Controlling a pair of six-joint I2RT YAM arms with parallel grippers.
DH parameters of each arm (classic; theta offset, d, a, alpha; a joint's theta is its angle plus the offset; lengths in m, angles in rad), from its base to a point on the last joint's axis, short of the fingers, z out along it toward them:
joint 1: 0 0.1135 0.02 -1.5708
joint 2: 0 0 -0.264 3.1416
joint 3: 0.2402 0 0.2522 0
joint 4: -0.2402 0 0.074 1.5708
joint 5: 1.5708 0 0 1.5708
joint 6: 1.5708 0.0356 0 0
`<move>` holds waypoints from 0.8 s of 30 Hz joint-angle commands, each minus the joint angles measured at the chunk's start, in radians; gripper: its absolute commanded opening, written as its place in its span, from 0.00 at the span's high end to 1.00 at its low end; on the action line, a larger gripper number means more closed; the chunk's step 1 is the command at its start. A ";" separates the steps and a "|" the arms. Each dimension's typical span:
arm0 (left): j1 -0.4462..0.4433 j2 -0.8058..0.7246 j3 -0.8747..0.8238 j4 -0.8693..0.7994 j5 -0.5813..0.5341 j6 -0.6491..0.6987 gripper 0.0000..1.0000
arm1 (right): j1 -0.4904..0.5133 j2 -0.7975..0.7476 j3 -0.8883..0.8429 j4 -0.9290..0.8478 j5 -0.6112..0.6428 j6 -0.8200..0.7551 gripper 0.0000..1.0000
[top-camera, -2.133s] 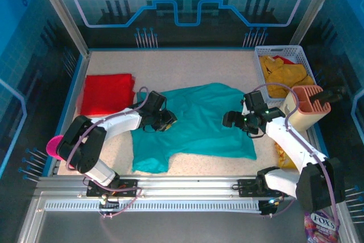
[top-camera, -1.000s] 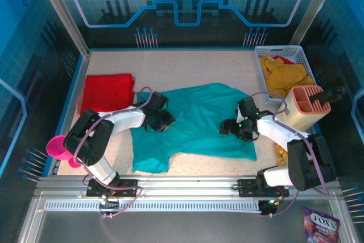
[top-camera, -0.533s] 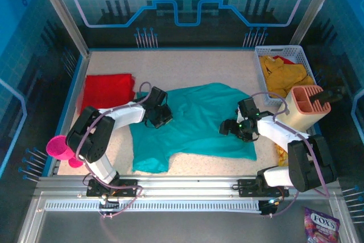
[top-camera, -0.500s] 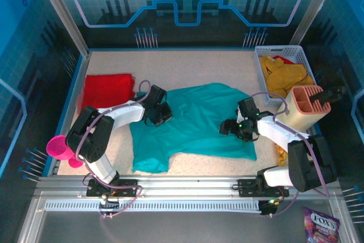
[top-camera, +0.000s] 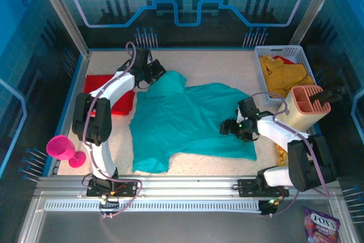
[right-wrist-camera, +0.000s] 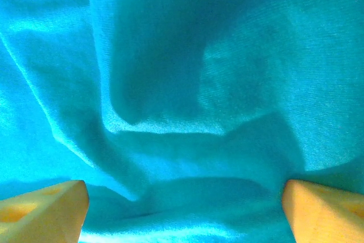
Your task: Fold and stack the t-shirts
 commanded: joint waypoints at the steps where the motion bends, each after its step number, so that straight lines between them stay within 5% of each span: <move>1: 0.051 0.111 0.087 0.061 0.088 0.051 1.00 | -0.009 0.032 0.001 -0.033 0.007 0.003 0.10; 15: 0.140 0.391 0.411 0.160 0.102 0.091 1.00 | 0.002 0.055 0.022 -0.051 0.018 -0.002 0.09; 18: 0.142 0.440 0.481 0.125 0.167 0.088 0.51 | 0.003 0.048 0.028 -0.071 0.035 -0.005 0.08; 24: 0.141 0.272 0.326 0.127 0.159 0.077 0.39 | 0.003 -0.080 0.049 -0.133 0.072 -0.012 0.01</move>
